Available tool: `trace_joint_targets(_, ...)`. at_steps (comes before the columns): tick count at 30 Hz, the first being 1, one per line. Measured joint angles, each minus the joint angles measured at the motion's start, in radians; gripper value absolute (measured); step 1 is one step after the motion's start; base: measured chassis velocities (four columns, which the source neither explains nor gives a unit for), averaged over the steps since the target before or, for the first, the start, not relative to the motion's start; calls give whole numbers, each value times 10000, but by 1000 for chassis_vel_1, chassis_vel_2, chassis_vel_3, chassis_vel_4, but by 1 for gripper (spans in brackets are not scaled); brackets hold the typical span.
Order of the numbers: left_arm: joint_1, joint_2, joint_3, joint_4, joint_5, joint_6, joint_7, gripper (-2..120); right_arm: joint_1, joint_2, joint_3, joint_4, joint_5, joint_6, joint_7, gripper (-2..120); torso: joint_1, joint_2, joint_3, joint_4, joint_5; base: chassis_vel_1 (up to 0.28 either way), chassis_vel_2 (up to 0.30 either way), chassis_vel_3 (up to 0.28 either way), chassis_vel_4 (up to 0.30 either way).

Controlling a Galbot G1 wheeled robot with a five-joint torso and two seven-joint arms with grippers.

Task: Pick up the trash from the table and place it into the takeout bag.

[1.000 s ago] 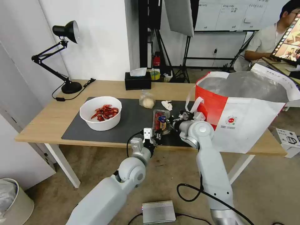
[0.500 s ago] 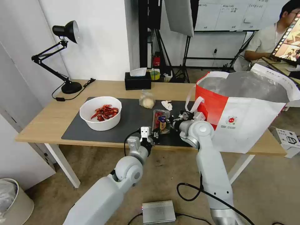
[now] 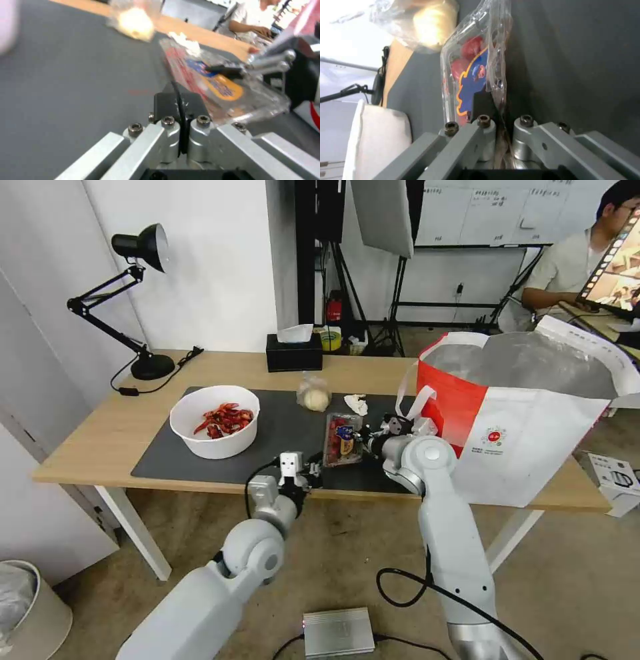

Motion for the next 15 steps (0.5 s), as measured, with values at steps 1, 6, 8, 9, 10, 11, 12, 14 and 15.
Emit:
trace_joint_targets(1,138,78,-213,-145,2,-35,38,0,-20,-3,-11,10,-11,2,-73,1,0,0,0,-1,-1,0,0,0,0)
trace_joint_targets(6,531,166,-600,-541,18,-46,73,0,-43,43,-48,38,-39,6,-125,1,0,0,0,-4,1,0,0,0,0)
trace_joint_targets(8,634,178,-627,-596,69,-46,79,0,-43,73,-67,58,-44,6,-126,1,0,0,0,-3,-1,0,0,0,0)
trace_joint_targets(9,785,191,-674,-675,156,-46,82,0,-42,108,-91,102,-51,5,-127,1,0,0,0,-3,0,0,0,0,0)
trace_joint_targets(10,921,196,-727,-749,209,-46,82,0,-38,125,-117,131,-56,5,-128,1,0,0,0,-3,-1,0,0,0,0)
trace_joint_targets(11,1086,198,-798,-837,270,-46,83,2,-32,144,-167,161,-67,5,-145,1,0,0,0,-2,0,0,0,0,0)
trace_joint_targets(12,1239,207,-875,-918,325,-46,87,7,-30,152,-202,191,-79,4,-172,1,0,1,0,-1,0,0,0,0,0)
trace_joint_targets(14,1331,217,-927,-966,349,-46,97,10,-30,156,-223,213,-87,4,-192,1,0,0,0,-2,1,0,0,0,0)
trace_joint_targets(15,1506,234,-1020,-1057,390,-48,129,15,-45,156,-249,265,-109,5,-244,1,0,1,0,0,0,0,0,0,0)
